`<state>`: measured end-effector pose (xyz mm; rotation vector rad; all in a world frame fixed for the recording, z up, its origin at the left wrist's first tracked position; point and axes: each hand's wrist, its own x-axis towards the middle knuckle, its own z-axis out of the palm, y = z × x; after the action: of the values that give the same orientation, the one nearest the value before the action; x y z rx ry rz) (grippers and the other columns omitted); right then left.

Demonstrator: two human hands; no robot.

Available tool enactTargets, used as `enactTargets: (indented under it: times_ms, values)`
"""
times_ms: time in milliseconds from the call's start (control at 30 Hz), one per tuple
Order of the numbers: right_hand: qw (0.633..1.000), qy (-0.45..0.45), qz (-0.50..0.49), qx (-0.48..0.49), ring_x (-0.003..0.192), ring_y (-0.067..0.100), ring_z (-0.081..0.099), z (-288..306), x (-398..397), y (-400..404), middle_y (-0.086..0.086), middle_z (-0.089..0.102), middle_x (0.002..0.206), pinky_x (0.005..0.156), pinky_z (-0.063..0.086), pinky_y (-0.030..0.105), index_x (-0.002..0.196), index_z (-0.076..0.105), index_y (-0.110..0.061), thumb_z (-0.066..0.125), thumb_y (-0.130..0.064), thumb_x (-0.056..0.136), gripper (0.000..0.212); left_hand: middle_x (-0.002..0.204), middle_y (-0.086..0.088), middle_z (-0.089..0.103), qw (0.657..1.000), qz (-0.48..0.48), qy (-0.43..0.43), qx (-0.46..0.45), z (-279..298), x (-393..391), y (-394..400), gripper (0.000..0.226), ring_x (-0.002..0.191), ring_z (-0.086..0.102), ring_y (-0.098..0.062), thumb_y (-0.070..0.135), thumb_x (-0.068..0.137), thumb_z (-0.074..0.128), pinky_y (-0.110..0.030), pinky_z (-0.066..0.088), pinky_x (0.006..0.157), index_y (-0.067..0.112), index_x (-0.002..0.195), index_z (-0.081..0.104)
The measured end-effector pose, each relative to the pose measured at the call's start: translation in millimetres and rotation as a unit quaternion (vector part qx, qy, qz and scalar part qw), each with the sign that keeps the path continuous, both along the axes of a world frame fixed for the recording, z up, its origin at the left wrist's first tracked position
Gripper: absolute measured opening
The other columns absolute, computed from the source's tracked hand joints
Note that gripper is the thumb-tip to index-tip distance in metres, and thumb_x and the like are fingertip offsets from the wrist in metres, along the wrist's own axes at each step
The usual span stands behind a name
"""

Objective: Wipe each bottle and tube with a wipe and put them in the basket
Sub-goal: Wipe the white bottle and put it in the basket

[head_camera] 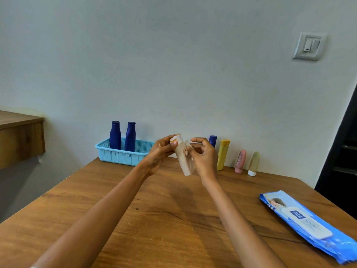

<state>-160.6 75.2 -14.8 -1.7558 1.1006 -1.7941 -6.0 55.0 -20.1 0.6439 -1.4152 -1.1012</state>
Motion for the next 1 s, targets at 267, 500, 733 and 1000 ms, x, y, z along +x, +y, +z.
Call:
enactTargets:
  times_ms: [267,500,733,1000]
  values:
    - [0.995,0.085,0.061,-0.001,0.082,-0.01,0.059,-9.2,16.2,3.1,-0.015,0.064,0.09,0.067,0.048,0.007,0.1,0.064,-0.025,0.071,-0.018,0.081,0.021,0.108,-0.003,0.065,0.996,0.048,0.081,0.004,4.2,20.0,-2.4,0.087,0.104,0.06,-0.017,0.054,0.045,0.086,-0.024,0.05,0.086,0.015,0.117,0.059]
    - [0.995,0.069,0.007,0.07,0.098,0.01,0.063,-34.4,-7.7,-10.8,-0.001,0.069,0.105,0.074,0.053,0.016,0.106,0.068,-0.014,0.066,-0.012,0.085,0.021,0.111,-0.002,0.064,0.995,0.05,0.081,0.006,4.6,26.4,-6.5,0.082,0.104,0.06,-0.014,0.052,0.049,0.085,-0.026,0.05,0.089,0.017,0.118,0.059]
    - [0.997,0.028,-0.051,-0.053,0.096,0.003,0.06,-18.0,3.5,0.0,-0.003,0.067,0.107,0.077,0.048,0.007,0.11,0.067,-0.01,0.064,-0.013,0.087,0.023,0.104,0.0,0.065,0.995,0.092,0.001,0.029,-0.2,14.9,-10.1,0.038,0.101,0.059,-0.014,0.027,0.083,0.064,-0.022,0.049,0.086,0.015,0.119,0.059]
    - [0.983,0.147,-0.054,-0.094,0.092,0.0,0.058,-27.2,14.6,2.4,0.0,0.067,0.109,0.076,0.043,0.005,0.118,0.063,-0.011,0.068,-0.02,0.085,0.034,0.084,0.005,0.07,0.987,0.15,0.032,0.052,6.2,-4.5,-11.0,0.041,0.069,0.067,0.002,0.031,0.077,0.073,-0.009,0.049,0.06,0.008,0.11,0.065]
